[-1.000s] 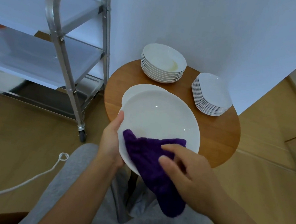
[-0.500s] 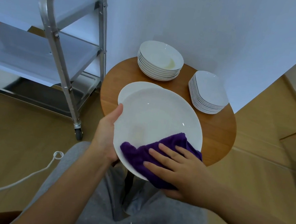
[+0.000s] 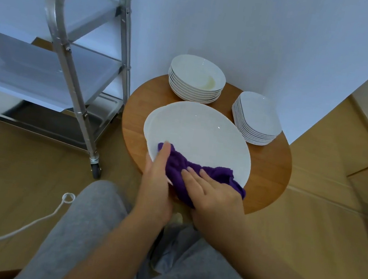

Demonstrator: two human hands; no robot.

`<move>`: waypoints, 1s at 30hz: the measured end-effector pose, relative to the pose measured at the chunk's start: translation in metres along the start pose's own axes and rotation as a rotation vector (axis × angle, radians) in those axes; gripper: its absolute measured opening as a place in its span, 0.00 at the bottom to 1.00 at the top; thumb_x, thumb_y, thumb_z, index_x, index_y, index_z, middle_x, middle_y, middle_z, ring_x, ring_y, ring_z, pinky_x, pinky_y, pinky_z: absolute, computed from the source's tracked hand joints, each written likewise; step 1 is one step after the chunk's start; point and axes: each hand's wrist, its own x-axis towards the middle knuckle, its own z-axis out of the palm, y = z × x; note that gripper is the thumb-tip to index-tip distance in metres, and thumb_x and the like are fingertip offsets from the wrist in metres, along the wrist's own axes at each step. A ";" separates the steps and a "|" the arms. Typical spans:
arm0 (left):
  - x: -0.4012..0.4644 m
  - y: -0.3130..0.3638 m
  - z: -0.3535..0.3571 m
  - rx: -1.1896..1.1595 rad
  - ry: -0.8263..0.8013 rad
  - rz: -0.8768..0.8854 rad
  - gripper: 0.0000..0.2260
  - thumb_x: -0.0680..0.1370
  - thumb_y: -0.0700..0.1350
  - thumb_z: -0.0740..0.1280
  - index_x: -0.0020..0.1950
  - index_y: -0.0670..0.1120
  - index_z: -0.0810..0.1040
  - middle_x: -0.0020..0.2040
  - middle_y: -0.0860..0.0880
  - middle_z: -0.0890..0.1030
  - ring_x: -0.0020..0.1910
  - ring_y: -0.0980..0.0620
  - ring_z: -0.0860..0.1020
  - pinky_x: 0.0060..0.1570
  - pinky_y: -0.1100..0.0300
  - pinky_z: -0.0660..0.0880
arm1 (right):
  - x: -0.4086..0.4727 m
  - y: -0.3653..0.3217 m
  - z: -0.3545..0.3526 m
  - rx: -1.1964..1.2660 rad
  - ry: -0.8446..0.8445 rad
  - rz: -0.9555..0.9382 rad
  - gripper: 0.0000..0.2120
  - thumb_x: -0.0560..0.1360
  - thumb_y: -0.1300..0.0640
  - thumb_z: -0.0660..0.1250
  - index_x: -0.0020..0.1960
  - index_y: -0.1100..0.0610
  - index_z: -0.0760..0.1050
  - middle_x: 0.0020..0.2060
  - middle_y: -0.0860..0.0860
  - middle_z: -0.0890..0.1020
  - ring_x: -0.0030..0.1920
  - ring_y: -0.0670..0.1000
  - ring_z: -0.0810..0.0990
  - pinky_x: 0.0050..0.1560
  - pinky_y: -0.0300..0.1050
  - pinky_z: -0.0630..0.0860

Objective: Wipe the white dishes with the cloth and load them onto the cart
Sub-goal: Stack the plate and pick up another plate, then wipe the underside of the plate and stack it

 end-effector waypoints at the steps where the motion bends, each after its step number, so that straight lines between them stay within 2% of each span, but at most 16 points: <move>1: -0.002 -0.006 0.001 -0.004 0.045 0.015 0.23 0.74 0.59 0.63 0.66 0.52 0.68 0.58 0.48 0.78 0.56 0.46 0.77 0.58 0.46 0.75 | 0.003 -0.009 0.003 0.006 -0.013 0.043 0.22 0.62 0.59 0.79 0.55 0.62 0.80 0.48 0.56 0.84 0.47 0.57 0.84 0.37 0.49 0.81; 3: -0.001 -0.007 -0.002 -0.038 0.110 0.001 0.15 0.78 0.60 0.58 0.57 0.53 0.72 0.53 0.49 0.79 0.52 0.47 0.78 0.56 0.47 0.76 | 0.003 -0.021 0.007 0.022 -0.044 0.071 0.24 0.61 0.58 0.79 0.56 0.61 0.80 0.49 0.55 0.84 0.48 0.56 0.84 0.40 0.49 0.81; 6: 0.004 -0.001 -0.012 -0.059 0.108 -0.025 0.12 0.78 0.60 0.59 0.49 0.53 0.73 0.50 0.48 0.80 0.50 0.46 0.79 0.51 0.48 0.77 | -0.004 -0.015 0.007 0.049 -0.104 -0.036 0.29 0.61 0.59 0.79 0.60 0.59 0.78 0.54 0.54 0.83 0.54 0.55 0.82 0.47 0.48 0.79; 10: 0.011 0.011 -0.021 -0.020 0.040 -0.019 0.09 0.78 0.57 0.61 0.47 0.52 0.73 0.49 0.46 0.82 0.47 0.43 0.81 0.44 0.48 0.80 | -0.018 0.014 0.006 0.068 -0.175 -0.234 0.30 0.64 0.62 0.77 0.65 0.59 0.74 0.60 0.54 0.79 0.60 0.56 0.78 0.52 0.50 0.78; 12: 0.015 0.021 -0.028 0.037 -0.066 0.013 0.08 0.78 0.56 0.61 0.48 0.53 0.75 0.42 0.48 0.85 0.40 0.45 0.84 0.34 0.52 0.80 | -0.025 0.032 0.006 0.061 -0.196 -0.334 0.29 0.66 0.63 0.73 0.66 0.57 0.72 0.62 0.54 0.78 0.63 0.55 0.76 0.57 0.50 0.77; 14: 0.018 0.032 -0.035 0.125 -0.184 0.054 0.08 0.79 0.54 0.60 0.49 0.53 0.76 0.39 0.50 0.85 0.37 0.48 0.84 0.29 0.55 0.79 | -0.032 0.052 0.004 0.007 -0.267 -0.443 0.29 0.69 0.60 0.70 0.69 0.54 0.69 0.66 0.53 0.74 0.67 0.54 0.71 0.64 0.51 0.70; 16: 0.021 0.041 -0.041 0.237 -0.271 0.049 0.09 0.78 0.55 0.60 0.50 0.54 0.78 0.41 0.51 0.85 0.39 0.49 0.84 0.30 0.56 0.79 | -0.034 0.070 -0.001 -0.094 -0.387 -0.522 0.30 0.73 0.48 0.66 0.73 0.50 0.62 0.70 0.52 0.68 0.71 0.53 0.64 0.68 0.53 0.63; 19: 0.027 0.045 -0.049 0.390 -0.342 -0.010 0.10 0.78 0.55 0.60 0.53 0.54 0.77 0.42 0.50 0.85 0.41 0.49 0.84 0.32 0.57 0.80 | -0.026 0.092 -0.012 -0.213 -0.535 -0.544 0.31 0.75 0.34 0.52 0.75 0.46 0.57 0.73 0.50 0.63 0.73 0.53 0.59 0.72 0.53 0.57; 21: 0.028 0.045 -0.051 0.423 -0.364 -0.068 0.11 0.78 0.55 0.61 0.53 0.52 0.78 0.42 0.49 0.85 0.40 0.50 0.84 0.32 0.57 0.79 | -0.019 0.098 -0.018 -0.226 -0.585 -0.564 0.31 0.76 0.33 0.48 0.75 0.45 0.55 0.73 0.49 0.61 0.73 0.54 0.59 0.72 0.53 0.52; 26: 0.034 0.049 -0.049 0.492 -0.455 -0.170 0.13 0.73 0.56 0.64 0.51 0.51 0.79 0.42 0.49 0.85 0.40 0.49 0.84 0.32 0.58 0.79 | -0.008 0.086 -0.015 -0.182 -0.578 -0.746 0.29 0.77 0.35 0.48 0.74 0.45 0.58 0.73 0.49 0.62 0.74 0.54 0.55 0.71 0.54 0.50; 30: 0.035 0.046 -0.044 0.600 -0.524 -0.247 0.20 0.69 0.59 0.65 0.55 0.50 0.79 0.47 0.48 0.85 0.46 0.48 0.83 0.39 0.56 0.79 | 0.000 0.071 -0.002 -0.168 -0.542 -0.873 0.28 0.77 0.36 0.48 0.75 0.44 0.57 0.74 0.48 0.61 0.75 0.53 0.53 0.73 0.58 0.49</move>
